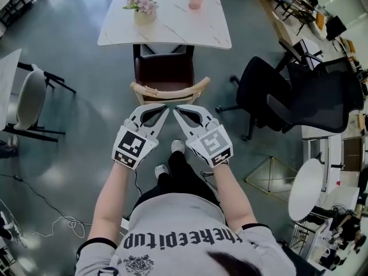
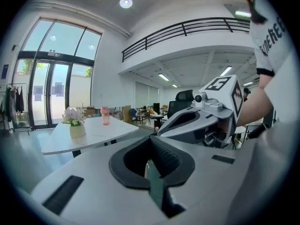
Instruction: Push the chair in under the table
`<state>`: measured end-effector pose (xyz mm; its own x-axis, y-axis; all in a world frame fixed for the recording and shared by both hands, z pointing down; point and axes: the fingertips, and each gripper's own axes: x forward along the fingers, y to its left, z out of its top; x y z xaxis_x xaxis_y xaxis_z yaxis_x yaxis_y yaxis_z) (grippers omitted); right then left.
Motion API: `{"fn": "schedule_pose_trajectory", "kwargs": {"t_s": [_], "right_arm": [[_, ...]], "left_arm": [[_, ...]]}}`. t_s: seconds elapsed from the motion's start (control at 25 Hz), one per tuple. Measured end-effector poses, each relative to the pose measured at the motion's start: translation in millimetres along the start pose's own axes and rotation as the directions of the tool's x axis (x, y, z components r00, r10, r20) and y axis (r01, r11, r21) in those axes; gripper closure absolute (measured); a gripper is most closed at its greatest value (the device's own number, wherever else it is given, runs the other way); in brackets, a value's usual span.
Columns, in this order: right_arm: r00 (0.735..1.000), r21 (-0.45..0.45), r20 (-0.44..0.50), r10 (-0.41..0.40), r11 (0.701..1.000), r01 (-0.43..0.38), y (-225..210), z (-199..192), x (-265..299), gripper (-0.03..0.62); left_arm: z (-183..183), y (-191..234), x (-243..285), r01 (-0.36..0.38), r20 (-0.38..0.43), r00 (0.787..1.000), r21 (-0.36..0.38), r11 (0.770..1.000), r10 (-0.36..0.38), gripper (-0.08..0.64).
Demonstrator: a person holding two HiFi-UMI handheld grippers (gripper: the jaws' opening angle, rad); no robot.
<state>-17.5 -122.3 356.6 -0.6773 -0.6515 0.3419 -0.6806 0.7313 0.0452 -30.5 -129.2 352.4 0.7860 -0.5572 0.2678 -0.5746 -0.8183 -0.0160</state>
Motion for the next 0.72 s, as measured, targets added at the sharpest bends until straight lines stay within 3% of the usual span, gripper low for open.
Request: {"fn": "schedule_pose_trajectory", "kwargs": {"t_s": [0.36,0.72], "right_arm": [[0.991,0.04,0.131,-0.011,0.999,0.006,25.9,43.4,-36.5,0.581],[0.981,0.075,0.196,0.007,0.997,-0.022,46.3,60.3,-52.3,0.581]], "left_arm": [[49.8,-21.5,-39.9,-0.007,0.14,0.99,-0.037,0.999,0.012,0.545],[60.3,-34.2,-69.1,-0.031,0.193,0.98,-0.03,0.999,0.037,0.545]]}}
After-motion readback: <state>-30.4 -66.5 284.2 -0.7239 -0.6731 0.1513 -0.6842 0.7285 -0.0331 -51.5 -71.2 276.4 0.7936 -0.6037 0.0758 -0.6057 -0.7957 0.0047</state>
